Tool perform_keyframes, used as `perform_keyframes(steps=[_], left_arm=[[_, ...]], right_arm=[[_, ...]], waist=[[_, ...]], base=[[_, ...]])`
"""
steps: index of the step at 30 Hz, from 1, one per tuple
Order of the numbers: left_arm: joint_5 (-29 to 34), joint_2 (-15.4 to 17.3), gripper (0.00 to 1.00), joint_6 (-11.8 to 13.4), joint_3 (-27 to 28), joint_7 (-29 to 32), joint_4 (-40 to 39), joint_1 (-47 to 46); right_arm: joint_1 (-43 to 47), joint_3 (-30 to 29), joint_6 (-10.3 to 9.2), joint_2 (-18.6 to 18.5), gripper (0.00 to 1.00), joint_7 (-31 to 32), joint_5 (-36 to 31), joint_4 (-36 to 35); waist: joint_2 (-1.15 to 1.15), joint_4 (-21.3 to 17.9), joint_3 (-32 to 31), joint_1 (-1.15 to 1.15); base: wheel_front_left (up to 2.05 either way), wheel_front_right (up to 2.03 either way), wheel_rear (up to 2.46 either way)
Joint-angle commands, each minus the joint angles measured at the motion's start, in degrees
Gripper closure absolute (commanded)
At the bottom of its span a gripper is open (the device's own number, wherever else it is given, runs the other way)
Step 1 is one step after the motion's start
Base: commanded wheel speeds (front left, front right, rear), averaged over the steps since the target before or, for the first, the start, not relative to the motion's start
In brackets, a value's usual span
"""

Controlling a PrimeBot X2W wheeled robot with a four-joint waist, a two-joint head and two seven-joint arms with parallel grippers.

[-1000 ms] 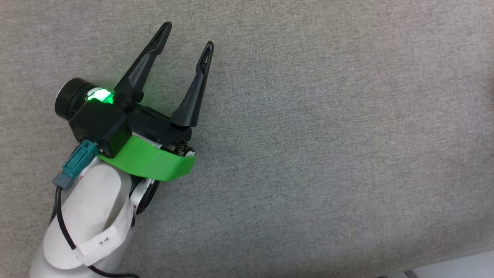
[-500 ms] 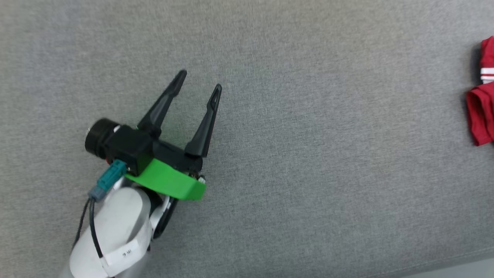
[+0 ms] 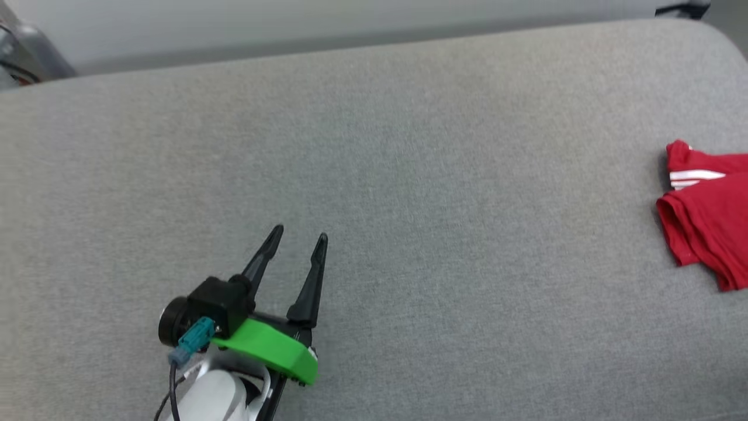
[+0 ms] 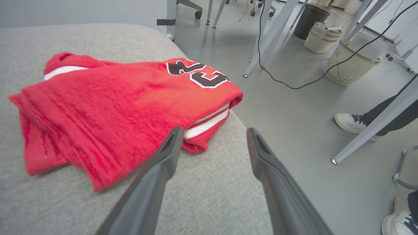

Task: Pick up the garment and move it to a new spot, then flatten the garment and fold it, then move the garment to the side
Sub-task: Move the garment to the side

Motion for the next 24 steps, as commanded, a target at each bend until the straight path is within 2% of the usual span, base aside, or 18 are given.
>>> perform_keyframes(steps=[1,2,9,17,24], left_arm=[[-0.3,-0.3,0.0,0.5,0.5,-0.3,0.3,1.3],[-0.5,-0.8,0.0,1.3,1.0,-0.3,0.9,3.2],[-0.9,-1.1,0.0,1.9,3.0,-0.3,2.2,6.2],[-0.4,-0.4,0.0,2.9,7.5,-0.3,2.5,8.0],[0.5,-0.3,0.0,3.5,11.5,-0.3,3.0,9.6]], right_arm=[[1.6,0.7,-0.05,1.3,0.0,-0.6,0.9,-1.3],[5.5,2.3,-0.05,5.3,0.0,-0.9,1.6,-5.5],[14.0,7.7,-0.05,12.9,0.0,1.2,2.9,-17.6],[19.3,18.9,-0.05,14.1,0.0,5.3,6.8,-28.3],[21.5,24.5,-0.05,14.1,0.0,8.4,7.3,-36.5]], waist=[[0.0,3.4,-6.2,0.01],[0.0,4.6,-8.1,0.01],[0.0,7.4,-11.2,0.01],[0.0,9.4,-12.3,0.01],[0.0,10.6,-13.7,0.01]], base=[[0.0,0.0,0.0],[0.0,0.0,0.0],[0.0,0.0,0.0],[0.0,0.0,0.0],[0.0,0.0,0.0]])
